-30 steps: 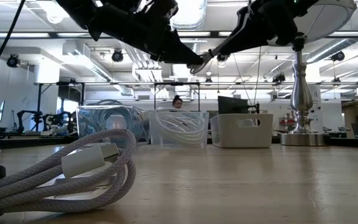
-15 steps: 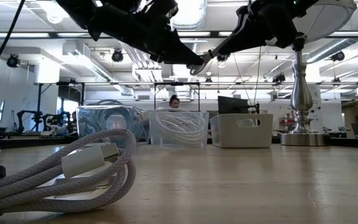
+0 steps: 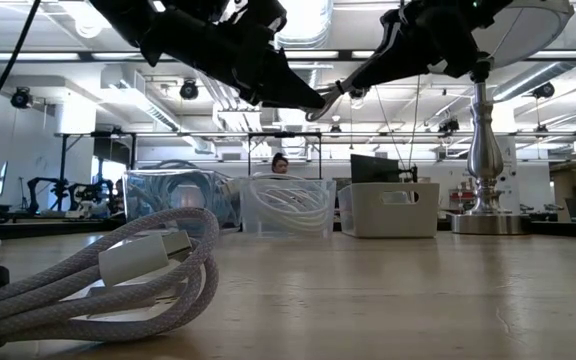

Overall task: Pick & Place USB Port
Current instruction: Put the blue charger cable into the white bin

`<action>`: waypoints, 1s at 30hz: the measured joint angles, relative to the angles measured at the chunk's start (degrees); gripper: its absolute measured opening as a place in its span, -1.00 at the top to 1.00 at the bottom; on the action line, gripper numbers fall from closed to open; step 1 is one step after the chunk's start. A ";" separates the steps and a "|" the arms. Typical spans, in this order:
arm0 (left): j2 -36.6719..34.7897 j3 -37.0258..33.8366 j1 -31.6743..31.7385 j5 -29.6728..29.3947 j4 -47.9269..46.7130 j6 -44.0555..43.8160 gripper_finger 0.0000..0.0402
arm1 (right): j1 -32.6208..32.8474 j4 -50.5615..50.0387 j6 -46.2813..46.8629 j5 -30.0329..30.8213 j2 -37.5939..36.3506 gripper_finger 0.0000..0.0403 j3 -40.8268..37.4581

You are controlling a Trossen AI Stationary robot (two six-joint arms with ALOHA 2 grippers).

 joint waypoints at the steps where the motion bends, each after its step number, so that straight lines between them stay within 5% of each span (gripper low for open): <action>1: 0.00 0.00 0.00 0.00 0.00 0.00 0.19 | -0.09 -0.35 0.54 1.14 -0.01 0.85 0.00; 7: 0.00 0.00 0.00 -1.31 0.00 0.00 0.18 | -2.33 -8.84 7.65 8.37 -0.04 0.85 0.00; 30: 0.00 0.00 0.02 -1.31 -0.11 -0.20 0.18 | -23.11 -13.34 32.85 12.77 1.99 0.86 -1.42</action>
